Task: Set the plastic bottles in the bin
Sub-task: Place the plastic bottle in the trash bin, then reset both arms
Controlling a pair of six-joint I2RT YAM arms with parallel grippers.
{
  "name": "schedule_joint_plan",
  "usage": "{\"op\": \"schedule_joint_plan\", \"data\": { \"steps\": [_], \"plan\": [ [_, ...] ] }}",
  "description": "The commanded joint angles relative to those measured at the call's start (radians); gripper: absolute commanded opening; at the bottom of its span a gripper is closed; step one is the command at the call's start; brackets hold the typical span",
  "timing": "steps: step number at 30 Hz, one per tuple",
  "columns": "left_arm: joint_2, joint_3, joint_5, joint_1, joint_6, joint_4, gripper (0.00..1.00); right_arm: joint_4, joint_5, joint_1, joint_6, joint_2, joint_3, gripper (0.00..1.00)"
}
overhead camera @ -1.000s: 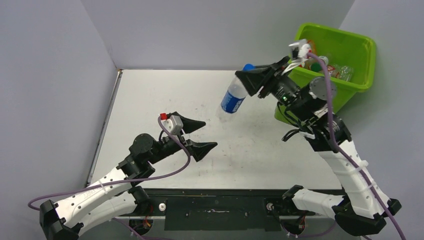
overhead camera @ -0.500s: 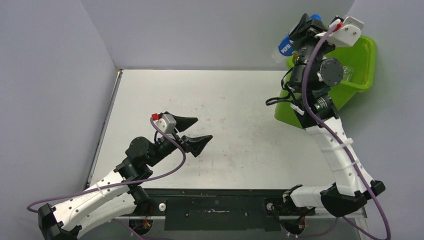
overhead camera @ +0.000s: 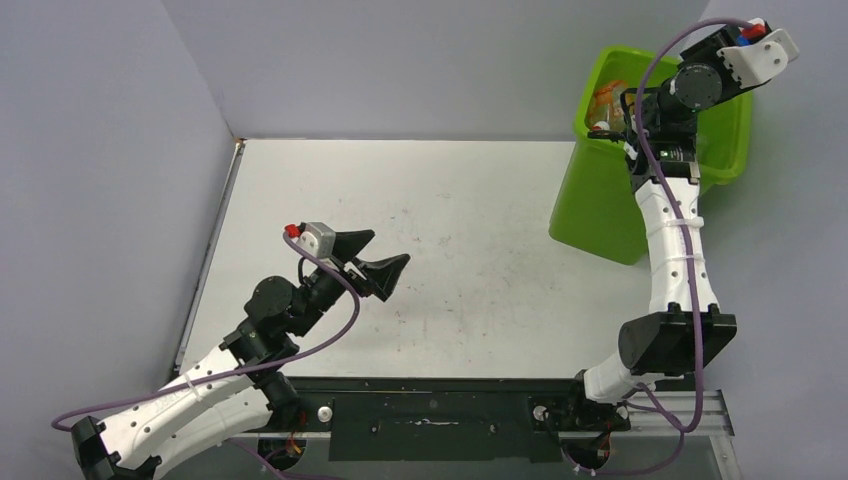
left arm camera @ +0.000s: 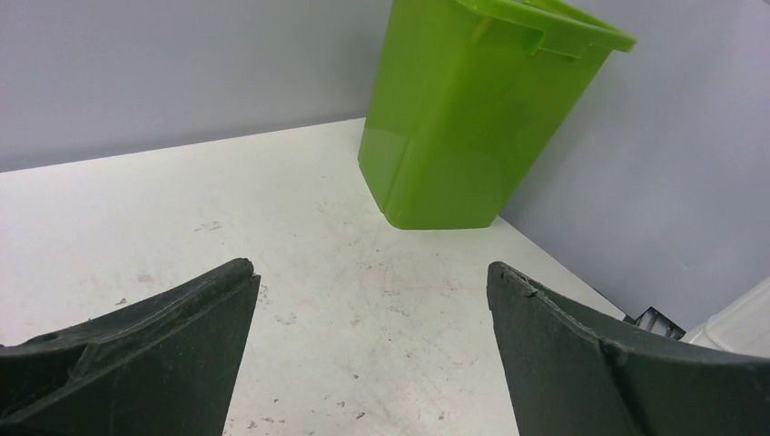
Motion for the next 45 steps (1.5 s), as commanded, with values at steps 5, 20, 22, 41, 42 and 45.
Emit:
{"op": "schedule_joint_plan", "data": {
  "steps": [5,20,22,41,42,45],
  "plan": [
    [-0.029,0.037,-0.040,0.008,-0.029,-0.009,0.96,-0.115,-0.209,-0.040,0.063,0.094,0.053,0.05],
    [-0.041,0.039,-0.109,0.005,0.025,-0.035,0.96,-0.260,-0.204,-0.031,0.155,0.192,0.193,0.90],
    [-0.029,0.037,-0.113,0.005,0.030,-0.035,0.96,-0.262,-0.216,-0.029,0.168,0.194,0.211,0.90],
    [0.010,0.042,-0.101,0.005,0.041,-0.044,0.96,-0.108,-0.184,0.320,0.045,0.031,0.165,0.90],
    [0.011,0.042,-0.103,0.005,0.041,-0.044,0.96,-0.127,-0.183,0.334,0.046,0.027,0.167,0.90],
    [0.011,0.042,-0.114,0.001,0.045,-0.047,0.96,-0.143,-0.163,0.342,0.063,-0.001,0.131,0.90]
  ]
}}
